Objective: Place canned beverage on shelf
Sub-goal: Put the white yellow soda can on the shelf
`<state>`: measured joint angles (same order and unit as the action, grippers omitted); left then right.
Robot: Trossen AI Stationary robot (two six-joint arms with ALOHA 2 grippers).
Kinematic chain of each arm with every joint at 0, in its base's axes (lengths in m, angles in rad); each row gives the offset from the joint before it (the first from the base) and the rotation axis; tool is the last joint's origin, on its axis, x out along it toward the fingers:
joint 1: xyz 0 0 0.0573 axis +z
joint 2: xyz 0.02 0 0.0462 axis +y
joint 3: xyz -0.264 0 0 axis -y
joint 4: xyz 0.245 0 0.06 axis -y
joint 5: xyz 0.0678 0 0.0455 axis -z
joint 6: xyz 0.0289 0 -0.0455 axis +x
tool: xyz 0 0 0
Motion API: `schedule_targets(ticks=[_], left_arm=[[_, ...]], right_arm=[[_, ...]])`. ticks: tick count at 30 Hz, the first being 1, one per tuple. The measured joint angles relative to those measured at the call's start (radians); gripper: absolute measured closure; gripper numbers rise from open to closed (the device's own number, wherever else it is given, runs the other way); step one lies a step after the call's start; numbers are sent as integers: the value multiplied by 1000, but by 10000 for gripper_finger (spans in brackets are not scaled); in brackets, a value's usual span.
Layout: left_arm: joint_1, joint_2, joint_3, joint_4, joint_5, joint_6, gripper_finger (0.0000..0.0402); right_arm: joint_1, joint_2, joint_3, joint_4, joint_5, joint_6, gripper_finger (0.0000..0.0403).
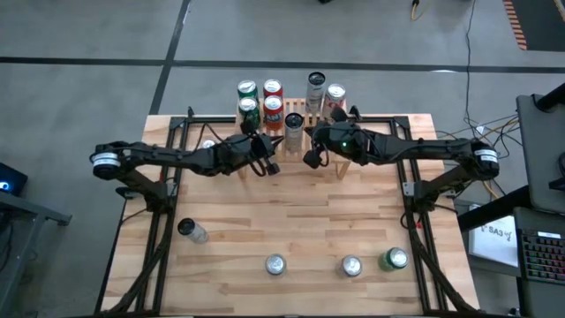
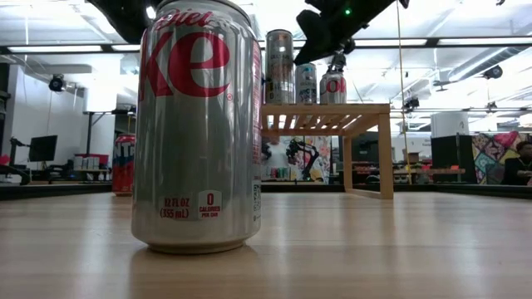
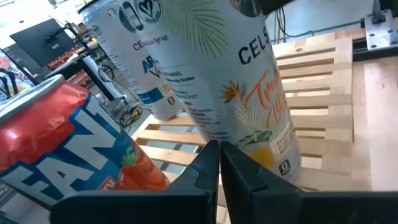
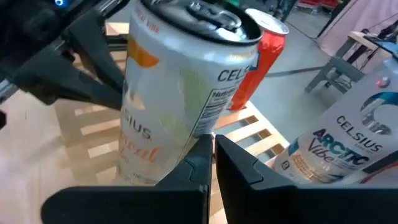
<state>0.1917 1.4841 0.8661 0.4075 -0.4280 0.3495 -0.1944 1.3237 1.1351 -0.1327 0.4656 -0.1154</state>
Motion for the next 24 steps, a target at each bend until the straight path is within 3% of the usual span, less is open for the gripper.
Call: schedule_targets(ticks=[24], left_arm=[[0, 8, 5, 19, -11, 1, 401]], right_arm=[[26, 0, 0, -58, -19, 47, 390]])
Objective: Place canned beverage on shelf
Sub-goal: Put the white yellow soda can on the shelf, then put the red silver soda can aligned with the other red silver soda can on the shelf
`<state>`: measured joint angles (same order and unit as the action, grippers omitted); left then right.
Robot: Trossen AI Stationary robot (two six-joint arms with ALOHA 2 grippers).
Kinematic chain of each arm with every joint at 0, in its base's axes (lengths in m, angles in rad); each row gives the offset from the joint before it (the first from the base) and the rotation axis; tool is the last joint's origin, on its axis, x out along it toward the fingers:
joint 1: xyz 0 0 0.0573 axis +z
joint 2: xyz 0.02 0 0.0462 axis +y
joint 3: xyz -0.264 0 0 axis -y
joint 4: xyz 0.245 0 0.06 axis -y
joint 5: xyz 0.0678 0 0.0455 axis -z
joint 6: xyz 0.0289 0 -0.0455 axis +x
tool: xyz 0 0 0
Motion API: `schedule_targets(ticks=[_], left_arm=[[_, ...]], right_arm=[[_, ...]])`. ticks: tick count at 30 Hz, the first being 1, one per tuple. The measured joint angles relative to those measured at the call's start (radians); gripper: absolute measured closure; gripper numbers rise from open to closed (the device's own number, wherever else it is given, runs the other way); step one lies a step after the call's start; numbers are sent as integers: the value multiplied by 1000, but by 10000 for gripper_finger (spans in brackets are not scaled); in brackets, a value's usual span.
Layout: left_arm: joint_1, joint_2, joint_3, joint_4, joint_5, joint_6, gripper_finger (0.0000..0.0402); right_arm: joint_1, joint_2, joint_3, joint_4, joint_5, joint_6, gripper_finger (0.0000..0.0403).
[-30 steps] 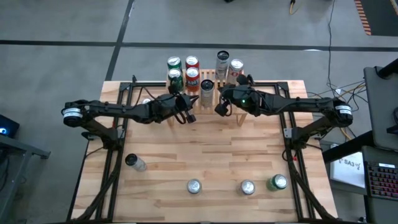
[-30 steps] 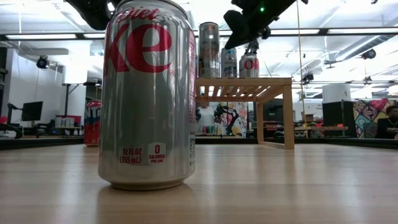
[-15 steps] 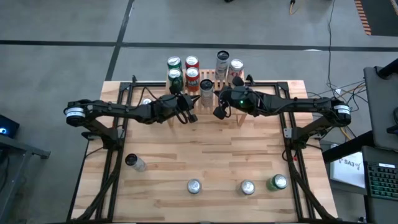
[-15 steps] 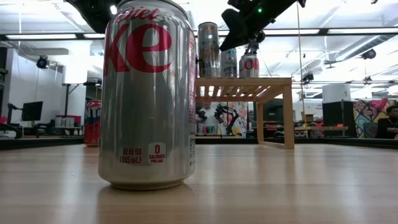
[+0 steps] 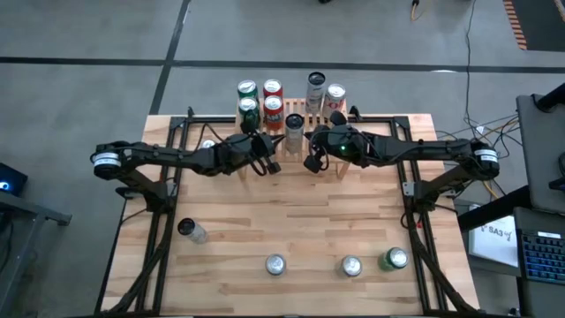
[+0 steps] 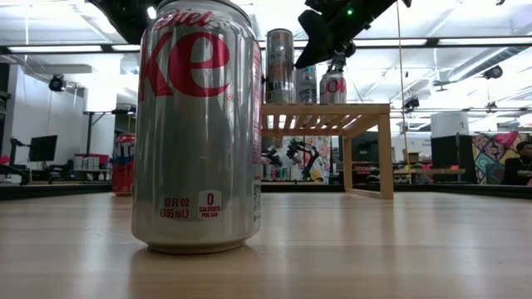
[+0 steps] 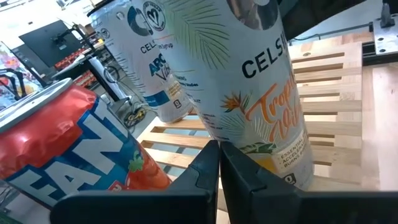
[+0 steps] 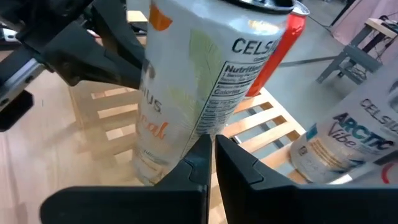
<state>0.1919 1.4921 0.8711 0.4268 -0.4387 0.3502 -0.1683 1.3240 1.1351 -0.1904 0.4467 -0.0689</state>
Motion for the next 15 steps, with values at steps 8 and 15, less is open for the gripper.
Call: schedule_targets(ticks=[8, 15], left_arm=[[-24, -50, 0, -47, 3, -1, 401], [-84, -163, -12, -160, 2, -16, 401]], right_arm=[[6, -61, 0, -108, 25, 84, 390], [70, -79, 0, -149, 17, 174, 390]])
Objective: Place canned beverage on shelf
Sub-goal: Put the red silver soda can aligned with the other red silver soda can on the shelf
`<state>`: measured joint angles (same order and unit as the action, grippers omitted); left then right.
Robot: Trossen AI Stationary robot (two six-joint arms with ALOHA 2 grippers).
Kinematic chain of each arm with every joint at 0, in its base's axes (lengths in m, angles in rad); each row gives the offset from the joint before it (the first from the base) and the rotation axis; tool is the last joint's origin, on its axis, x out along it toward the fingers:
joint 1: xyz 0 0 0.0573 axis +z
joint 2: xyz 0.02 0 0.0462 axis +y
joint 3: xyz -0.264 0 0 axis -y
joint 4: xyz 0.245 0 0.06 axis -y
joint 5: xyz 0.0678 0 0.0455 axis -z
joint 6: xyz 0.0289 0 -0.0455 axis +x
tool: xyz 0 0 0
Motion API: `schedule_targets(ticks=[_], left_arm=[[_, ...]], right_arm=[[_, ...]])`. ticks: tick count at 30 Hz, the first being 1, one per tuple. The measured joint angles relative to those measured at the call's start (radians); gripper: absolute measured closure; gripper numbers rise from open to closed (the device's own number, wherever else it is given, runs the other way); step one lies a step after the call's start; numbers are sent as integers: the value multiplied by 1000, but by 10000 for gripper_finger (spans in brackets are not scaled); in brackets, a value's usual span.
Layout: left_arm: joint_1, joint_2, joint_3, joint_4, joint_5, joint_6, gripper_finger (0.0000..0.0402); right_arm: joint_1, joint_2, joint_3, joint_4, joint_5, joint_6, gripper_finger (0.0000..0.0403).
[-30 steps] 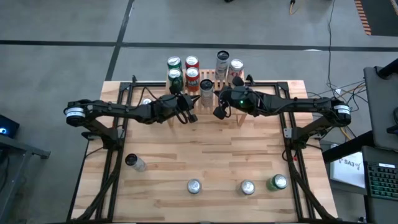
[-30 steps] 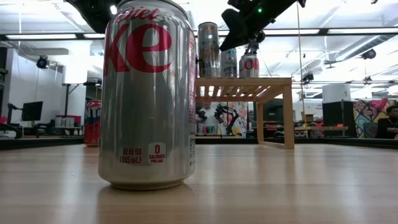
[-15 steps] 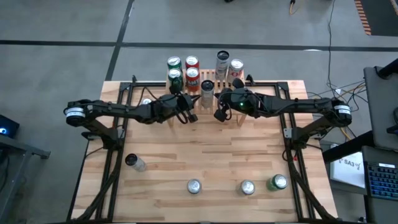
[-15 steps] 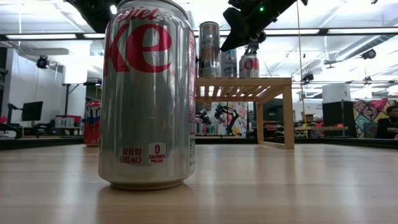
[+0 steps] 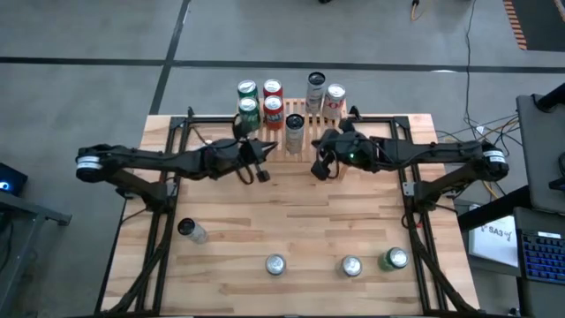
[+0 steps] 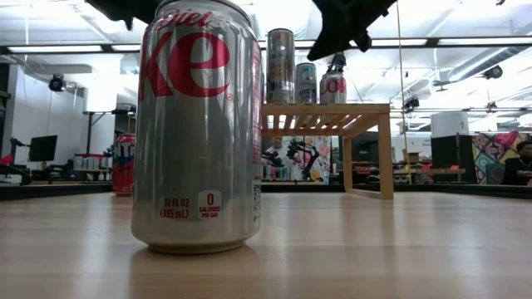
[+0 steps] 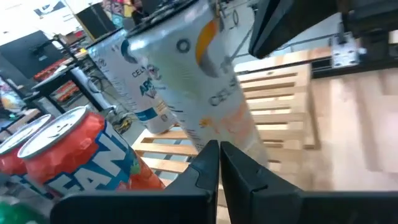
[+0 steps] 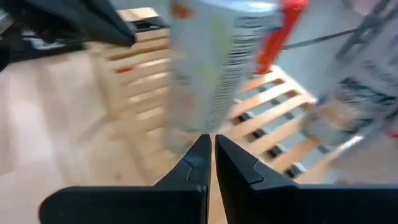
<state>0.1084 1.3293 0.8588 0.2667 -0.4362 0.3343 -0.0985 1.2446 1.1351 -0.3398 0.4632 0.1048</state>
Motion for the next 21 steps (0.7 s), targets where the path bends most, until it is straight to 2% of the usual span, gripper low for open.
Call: schedule_targets(ticks=[6, 13, 21], left_arm=[[-102, -159, -57, -105, 1, -62, 402], [-264, -325, -169, -106, 2, -127, 401], [-381, -388, -266, -74, 2, -228, 401]], right_arm=[[102, 0, 9, 19, -53, 42, 390], [202, 36, 84, 24, -77, 107, 390], [287, 102, 117, -3, -131, 246, 390]])
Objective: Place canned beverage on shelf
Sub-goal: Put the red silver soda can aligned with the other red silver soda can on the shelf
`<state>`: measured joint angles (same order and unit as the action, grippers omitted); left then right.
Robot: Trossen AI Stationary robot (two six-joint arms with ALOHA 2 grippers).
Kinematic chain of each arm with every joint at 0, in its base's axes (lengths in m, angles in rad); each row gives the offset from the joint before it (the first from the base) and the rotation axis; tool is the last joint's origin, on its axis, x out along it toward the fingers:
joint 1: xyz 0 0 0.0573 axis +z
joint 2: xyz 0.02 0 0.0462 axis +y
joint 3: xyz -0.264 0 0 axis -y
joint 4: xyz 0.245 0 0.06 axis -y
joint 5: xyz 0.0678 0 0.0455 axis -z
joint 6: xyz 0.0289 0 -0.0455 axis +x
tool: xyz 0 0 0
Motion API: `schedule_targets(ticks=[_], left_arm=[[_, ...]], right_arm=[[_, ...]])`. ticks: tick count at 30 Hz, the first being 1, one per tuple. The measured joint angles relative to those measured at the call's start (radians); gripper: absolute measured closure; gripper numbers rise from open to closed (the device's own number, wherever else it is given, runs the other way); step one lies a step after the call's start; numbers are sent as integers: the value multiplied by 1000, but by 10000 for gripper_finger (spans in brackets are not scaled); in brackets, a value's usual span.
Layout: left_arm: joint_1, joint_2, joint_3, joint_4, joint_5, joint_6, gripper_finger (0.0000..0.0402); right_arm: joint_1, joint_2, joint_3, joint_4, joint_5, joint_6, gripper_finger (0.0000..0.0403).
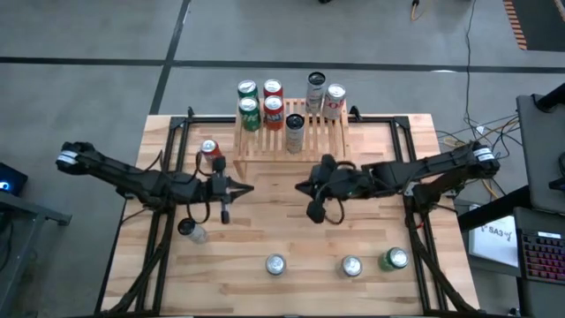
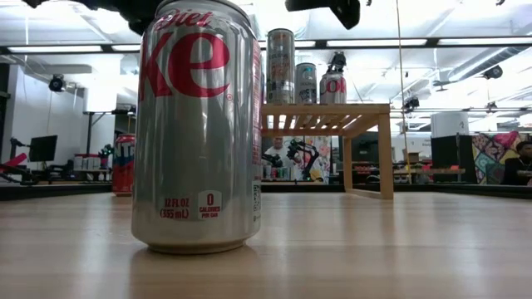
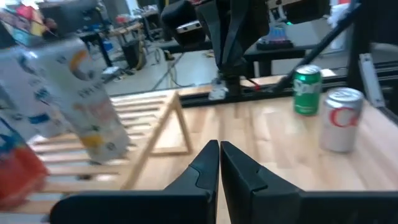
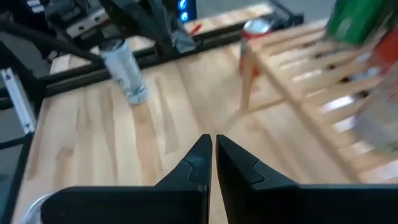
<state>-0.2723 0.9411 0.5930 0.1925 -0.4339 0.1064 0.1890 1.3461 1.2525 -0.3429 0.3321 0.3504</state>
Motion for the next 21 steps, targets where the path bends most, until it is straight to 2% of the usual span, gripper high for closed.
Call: schedule_targets(ticks=[9, 13, 17, 21], left_arm=[[-73, 34, -80, 116, 0, -93, 401], [-86, 68, -116, 228, 0, -93, 401], [-85, 91, -121, 269, 0, -91, 401], [-85, 97, -121, 276, 0, -94, 401]], right_arm=[[107, 113, 108, -246, -166, 260, 390], [145, 170, 204, -486, -233, 462, 390], [178, 234, 339, -764, -270, 718, 390], [206, 299, 440, -986, -418, 886, 390]])
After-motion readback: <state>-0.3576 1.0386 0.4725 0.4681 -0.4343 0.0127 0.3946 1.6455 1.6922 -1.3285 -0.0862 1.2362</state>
